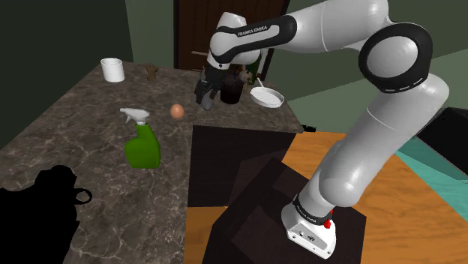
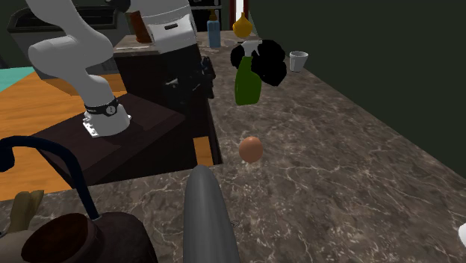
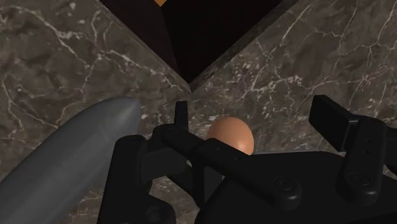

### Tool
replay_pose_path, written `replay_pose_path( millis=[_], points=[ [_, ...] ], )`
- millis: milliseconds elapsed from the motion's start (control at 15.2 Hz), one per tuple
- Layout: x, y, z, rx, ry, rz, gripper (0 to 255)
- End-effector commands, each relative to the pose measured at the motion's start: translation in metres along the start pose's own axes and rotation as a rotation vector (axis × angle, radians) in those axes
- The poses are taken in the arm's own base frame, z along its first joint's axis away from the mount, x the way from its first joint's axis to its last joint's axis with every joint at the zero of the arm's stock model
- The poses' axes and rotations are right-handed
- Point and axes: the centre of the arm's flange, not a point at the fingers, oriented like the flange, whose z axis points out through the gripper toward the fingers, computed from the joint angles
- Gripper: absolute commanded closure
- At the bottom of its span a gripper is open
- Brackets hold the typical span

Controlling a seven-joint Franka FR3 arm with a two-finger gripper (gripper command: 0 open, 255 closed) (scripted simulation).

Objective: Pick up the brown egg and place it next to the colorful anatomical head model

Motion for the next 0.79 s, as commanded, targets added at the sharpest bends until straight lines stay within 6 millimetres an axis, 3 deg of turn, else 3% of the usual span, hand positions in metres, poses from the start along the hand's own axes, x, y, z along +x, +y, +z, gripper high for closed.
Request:
replay_pose_path(
  millis=[0, 528, 726],
  points=[
    [0.022, 0.004, 0.020, 0.022, 0.004, -0.001, 0],
    [0.098, 0.008, 0.092, 0.108, 0.015, -0.005, 0],
    [0.099, 0.007, 0.103, 0.109, 0.016, -0.005, 0]
  ],
)
